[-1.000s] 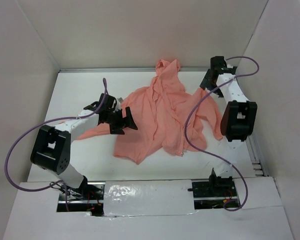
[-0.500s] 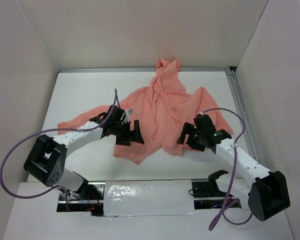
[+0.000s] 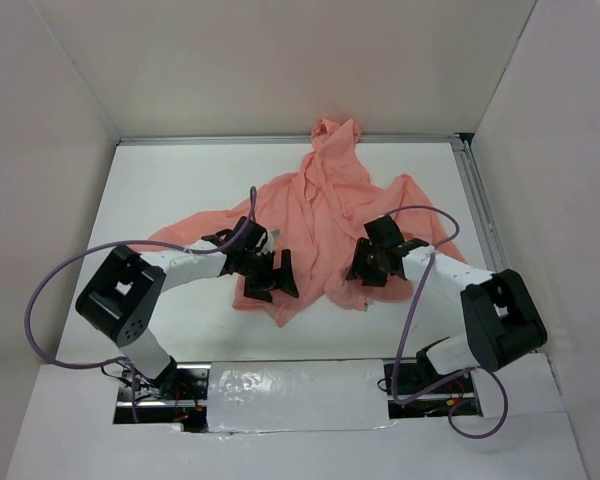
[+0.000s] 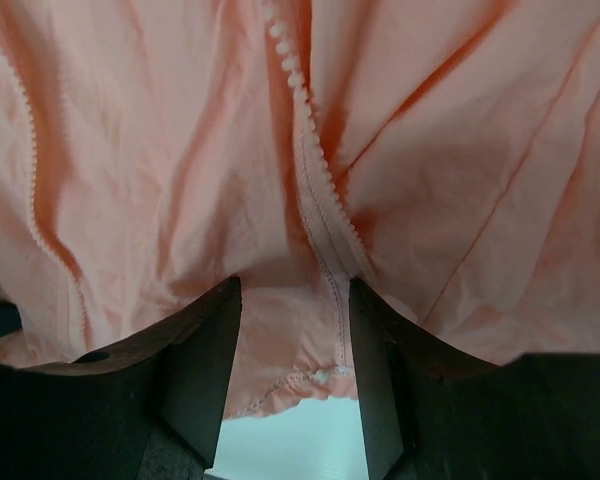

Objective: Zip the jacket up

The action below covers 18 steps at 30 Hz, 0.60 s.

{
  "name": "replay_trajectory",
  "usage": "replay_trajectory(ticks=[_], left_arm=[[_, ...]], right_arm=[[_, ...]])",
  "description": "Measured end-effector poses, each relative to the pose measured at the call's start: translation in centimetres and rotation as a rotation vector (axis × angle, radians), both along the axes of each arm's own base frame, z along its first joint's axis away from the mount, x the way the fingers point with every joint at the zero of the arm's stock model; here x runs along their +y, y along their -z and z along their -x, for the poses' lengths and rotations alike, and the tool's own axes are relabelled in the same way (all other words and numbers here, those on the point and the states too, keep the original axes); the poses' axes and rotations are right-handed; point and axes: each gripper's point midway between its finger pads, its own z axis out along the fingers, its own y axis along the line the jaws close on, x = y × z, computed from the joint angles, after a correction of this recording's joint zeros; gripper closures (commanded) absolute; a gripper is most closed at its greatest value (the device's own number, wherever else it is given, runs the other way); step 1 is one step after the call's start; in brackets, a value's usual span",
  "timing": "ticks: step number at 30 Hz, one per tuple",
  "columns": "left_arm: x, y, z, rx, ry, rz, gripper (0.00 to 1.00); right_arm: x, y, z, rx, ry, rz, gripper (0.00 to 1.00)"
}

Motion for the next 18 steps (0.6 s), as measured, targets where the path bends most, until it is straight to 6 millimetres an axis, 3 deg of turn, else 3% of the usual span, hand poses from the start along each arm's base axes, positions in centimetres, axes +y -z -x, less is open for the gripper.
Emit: replay_trajectory(ticks=[6, 14, 18], left_arm=[[-0.4, 0.0, -0.6, -0.006, 0.002, 0.009, 0.01], [-1.2, -0.2, -1.5, -0.002, -0.002, 0.031, 0.01], [-1.3, -0.2, -1.5, -0.004, -0.003, 0.033, 0.01]], right_arm=[[-0.8, 0.5, -0.1, 0.007, 0.020, 0.049, 0.37], [-1.5, -2.0, 1.0, -0.081, 0.023, 0.034, 0.32], [-1.8, -0.8, 1.9, -0.049, 0.012, 0.044, 0.31]])
